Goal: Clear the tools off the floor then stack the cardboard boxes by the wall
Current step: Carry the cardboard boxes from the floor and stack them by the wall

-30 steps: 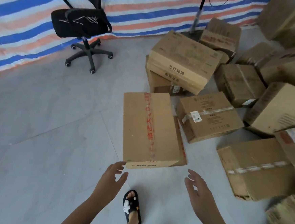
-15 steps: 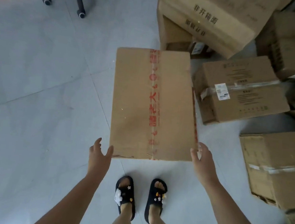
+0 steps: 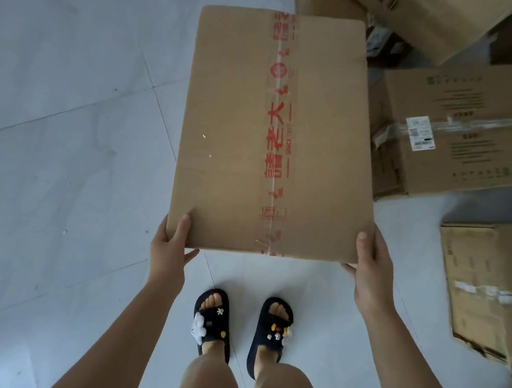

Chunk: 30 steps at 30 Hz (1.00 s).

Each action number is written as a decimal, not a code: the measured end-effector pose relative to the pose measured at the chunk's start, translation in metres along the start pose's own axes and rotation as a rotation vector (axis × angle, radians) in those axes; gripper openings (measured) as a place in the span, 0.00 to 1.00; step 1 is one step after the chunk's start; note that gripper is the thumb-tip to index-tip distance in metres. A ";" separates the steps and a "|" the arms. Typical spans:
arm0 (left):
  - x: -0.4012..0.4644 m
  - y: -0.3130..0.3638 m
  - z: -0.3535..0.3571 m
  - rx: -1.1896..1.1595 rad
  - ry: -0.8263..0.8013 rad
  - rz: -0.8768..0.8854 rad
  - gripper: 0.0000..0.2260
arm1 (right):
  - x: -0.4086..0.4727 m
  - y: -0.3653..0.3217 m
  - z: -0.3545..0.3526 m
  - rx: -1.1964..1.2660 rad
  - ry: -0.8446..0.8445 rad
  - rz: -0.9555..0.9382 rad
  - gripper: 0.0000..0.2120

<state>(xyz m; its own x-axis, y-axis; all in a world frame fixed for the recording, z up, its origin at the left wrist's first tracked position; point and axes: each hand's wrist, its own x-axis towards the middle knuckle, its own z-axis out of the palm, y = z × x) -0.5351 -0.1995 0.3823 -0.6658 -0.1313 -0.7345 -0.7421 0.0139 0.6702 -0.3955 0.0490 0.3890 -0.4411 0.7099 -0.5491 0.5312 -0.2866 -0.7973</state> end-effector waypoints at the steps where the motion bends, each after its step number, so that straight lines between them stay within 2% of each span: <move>1: -0.007 0.011 -0.004 -0.012 0.005 0.006 0.18 | -0.006 -0.013 0.000 0.004 0.007 -0.017 0.21; 8: -0.108 0.096 -0.056 -0.085 0.058 0.016 0.13 | -0.084 -0.125 -0.003 -0.042 -0.052 -0.105 0.19; 11: -0.165 0.134 -0.089 -0.104 0.093 0.065 0.17 | -0.136 -0.163 -0.010 -0.062 -0.090 -0.113 0.19; 17: -0.270 0.188 -0.164 -0.181 0.222 0.199 0.13 | -0.231 -0.236 0.000 0.015 -0.235 -0.157 0.18; 20: -0.316 0.191 -0.199 -0.284 0.320 0.247 0.14 | -0.265 -0.266 0.012 -0.025 -0.369 -0.262 0.15; 26: -0.400 0.167 -0.263 -0.552 0.526 0.333 0.16 | -0.332 -0.309 0.045 -0.151 -0.638 -0.489 0.19; 30: -0.447 0.145 -0.314 -0.708 0.656 0.392 0.16 | -0.394 -0.316 0.077 -0.201 -0.846 -0.586 0.13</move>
<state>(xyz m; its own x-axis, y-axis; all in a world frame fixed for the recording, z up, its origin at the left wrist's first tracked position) -0.3208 -0.4502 0.8412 -0.5199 -0.7592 -0.3915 -0.1262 -0.3849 0.9143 -0.4450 -0.1895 0.8377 -0.9890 -0.0001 -0.1481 0.1470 0.1237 -0.9814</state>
